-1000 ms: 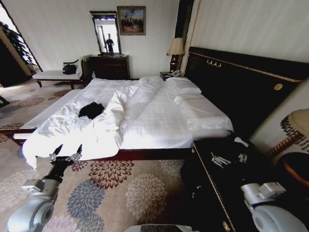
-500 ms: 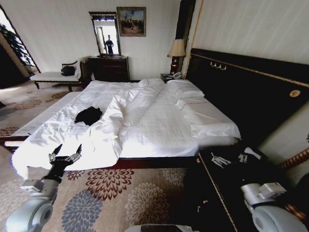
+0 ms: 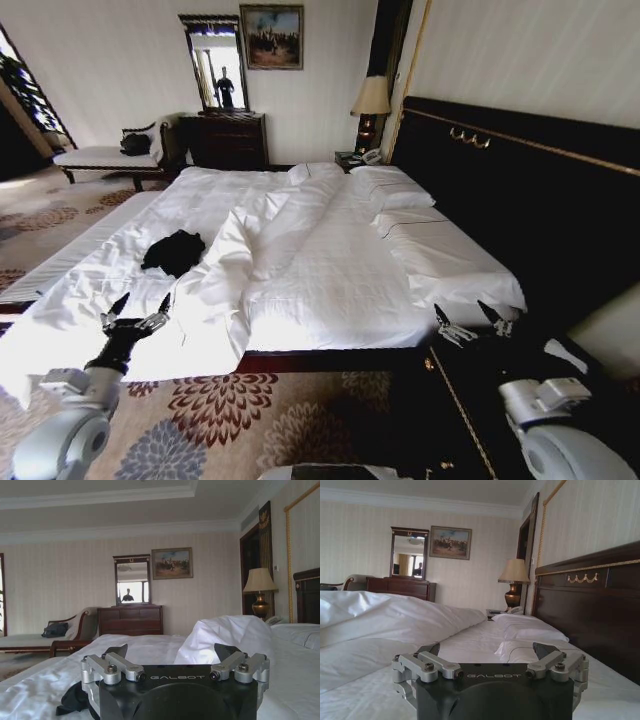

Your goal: Fold the clothes on the bed.

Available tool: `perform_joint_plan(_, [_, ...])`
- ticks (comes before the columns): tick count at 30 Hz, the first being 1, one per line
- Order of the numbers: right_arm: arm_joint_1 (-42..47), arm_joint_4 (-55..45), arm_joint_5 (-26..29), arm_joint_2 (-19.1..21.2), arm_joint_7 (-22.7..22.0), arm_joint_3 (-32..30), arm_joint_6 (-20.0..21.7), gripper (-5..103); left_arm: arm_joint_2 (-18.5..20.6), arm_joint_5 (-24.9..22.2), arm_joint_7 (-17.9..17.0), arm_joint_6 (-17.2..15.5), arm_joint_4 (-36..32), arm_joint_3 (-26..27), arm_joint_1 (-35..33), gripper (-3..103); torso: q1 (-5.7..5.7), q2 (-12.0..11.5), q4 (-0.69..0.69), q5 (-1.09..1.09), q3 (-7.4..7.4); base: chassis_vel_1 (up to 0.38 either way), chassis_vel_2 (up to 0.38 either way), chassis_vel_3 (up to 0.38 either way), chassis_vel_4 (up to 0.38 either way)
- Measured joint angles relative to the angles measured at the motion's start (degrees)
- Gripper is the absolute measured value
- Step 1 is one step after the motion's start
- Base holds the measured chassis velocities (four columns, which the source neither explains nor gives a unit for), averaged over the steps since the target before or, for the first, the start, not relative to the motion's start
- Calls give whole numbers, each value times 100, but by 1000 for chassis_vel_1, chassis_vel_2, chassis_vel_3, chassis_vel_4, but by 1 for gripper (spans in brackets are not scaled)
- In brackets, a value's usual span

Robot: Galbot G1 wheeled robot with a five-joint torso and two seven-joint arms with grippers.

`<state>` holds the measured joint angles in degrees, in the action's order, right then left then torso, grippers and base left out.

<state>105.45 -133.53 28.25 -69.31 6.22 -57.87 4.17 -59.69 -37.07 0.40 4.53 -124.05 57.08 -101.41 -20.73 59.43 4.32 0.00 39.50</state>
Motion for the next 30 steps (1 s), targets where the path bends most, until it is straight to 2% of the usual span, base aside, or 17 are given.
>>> perform_joint_plan(12, [-20, 6, 8, -13, -1, -12, 9, 100, -1, -163, -1, 16, -90, 8, 5, 100, 0, 0, -1, 1, 0, -170, 166, 173, -171])
perform_joint_plan(16, [-21, 8, 13, -4, -7, -23, 12, 100, -1, -163, -1, 16, -97, 7, 27, 100, 0, -1, 4, -1, 0, -184, 175, 183, -182])
perform_joint_plan(21, [-20, 6, 9, -18, -26, -16, 13, 100, -6, -140, -1, 16, -72, 1, 18, 98, 1, 0, -1, 1, 0, -159, 189, 185, -174])
perform_joint_plan(30, [-45, 5, 27, -38, -110, 22, 32, 100, -23, -73, -1, 17, -43, -17, 22, 103, 1, 0, 2, 0, 0, -171, 159, 177, -164])
